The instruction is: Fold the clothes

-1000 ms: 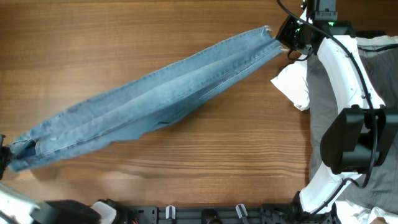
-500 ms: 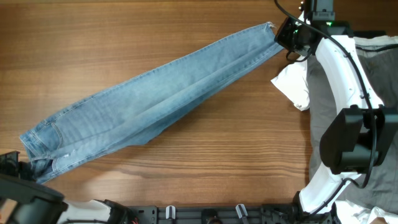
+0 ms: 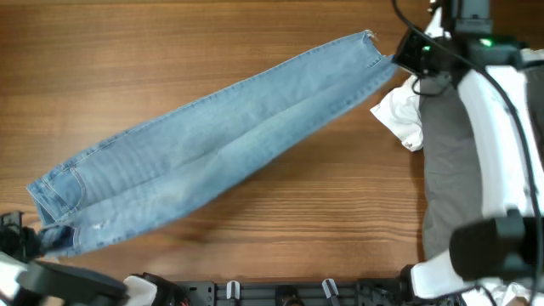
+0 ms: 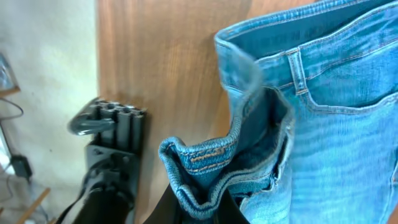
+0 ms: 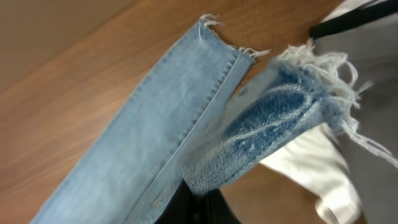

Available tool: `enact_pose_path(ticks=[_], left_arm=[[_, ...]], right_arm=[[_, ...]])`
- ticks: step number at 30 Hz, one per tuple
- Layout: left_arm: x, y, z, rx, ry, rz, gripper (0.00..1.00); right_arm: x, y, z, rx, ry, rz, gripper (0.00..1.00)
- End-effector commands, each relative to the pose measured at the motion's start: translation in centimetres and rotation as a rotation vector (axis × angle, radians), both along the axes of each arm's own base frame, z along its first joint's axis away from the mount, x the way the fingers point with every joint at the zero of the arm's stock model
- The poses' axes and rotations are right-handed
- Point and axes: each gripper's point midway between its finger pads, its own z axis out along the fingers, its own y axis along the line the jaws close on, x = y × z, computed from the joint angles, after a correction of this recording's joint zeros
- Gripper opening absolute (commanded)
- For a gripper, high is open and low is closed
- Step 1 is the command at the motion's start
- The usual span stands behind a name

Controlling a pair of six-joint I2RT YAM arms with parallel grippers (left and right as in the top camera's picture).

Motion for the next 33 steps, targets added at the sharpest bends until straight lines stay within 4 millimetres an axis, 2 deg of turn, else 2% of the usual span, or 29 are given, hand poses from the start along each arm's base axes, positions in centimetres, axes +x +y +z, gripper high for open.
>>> enact_pose_path(ticks=[1, 5, 7, 9, 13, 14, 16, 18, 19, 20, 22, 25, 27, 29, 31, 33], left_arm=[[-2.4, 0.2, 3.1, 0.148, 0.066, 0.020, 0.04], [-2.8, -0.1, 3.4, 0.156, 0.081, 0.035, 0.04], [-1.6, -0.5, 3.3, 0.129, 0.012, 0.036, 0.04], [0.2, -1.3, 3.3, 0.081, -0.094, 0.028, 0.04], [2.2, -3.2, 3.7, -0.007, -0.224, -0.021, 0.04], [1.9, -3.9, 3.9, -0.034, -0.212, 0.000, 0.04], [-0.3, -5.6, 4.6, -0.080, -0.108, 0.112, 0.04], [-2.4, -5.1, 4.9, -0.004, -0.015, 0.197, 0.04], [-4.4, -4.3, 5.3, 0.077, 0.078, 0.355, 0.04], [-4.5, -3.9, 5.2, 0.086, 0.077, 0.383, 0.04], [-4.4, -3.1, 4.2, 0.054, 0.102, 0.430, 0.04], [-4.9, -2.0, 1.9, -0.020, 0.233, 0.519, 0.04], [-5.0, -0.4, -0.8, -0.074, 0.327, 0.548, 0.04], [-5.0, 0.2, -2.3, -0.101, 0.377, 0.574, 0.04], [-4.7, 1.1, -4.7, -0.138, 0.409, 0.575, 0.04], [-4.4, 1.6, -6.2, -0.155, 0.420, 0.577, 0.04]], right_arm=[[-1.6, -2.1, 2.5, -0.048, -0.026, -0.115, 0.04], [-1.5, -2.3, -0.2, -0.032, 0.063, -0.153, 0.04], [-1.1, -1.2, -1.0, 0.014, 0.082, -0.111, 0.04], [-1.1, -0.2, -0.7, 0.047, 0.070, -0.050, 0.04], [-1.9, 0.1, -0.4, 0.091, 0.098, -0.086, 0.04], [-2.6, 0.1, -0.2, 0.100, 0.117, -0.096, 0.04], [-4.0, 0.1, 1.0, 0.101, 0.147, -0.100, 0.04], [-4.4, 0.1, 2.1, 0.102, 0.143, -0.102, 0.04], [-4.3, 0.1, 2.3, 0.104, 0.137, -0.112, 0.04], [-4.1, -0.3, 1.9, 0.102, 0.145, -0.152, 0.04], [-3.0, -0.5, 0.3, 0.102, 0.173, -0.174, 0.04], [-1.2, -0.4, -3.4, 0.109, 0.246, -0.195, 0.04], [0.9, -0.2, -6.7, 0.120, 0.278, -0.191, 0.04], [2.2, 0.4, -8.0, 0.149, 0.274, -0.165, 0.04], [4.7, 1.3, -9.1, 0.174, 0.214, -0.101, 0.04], [6.0, 1.8, -9.7, 0.177, 0.182, -0.088, 0.04]])
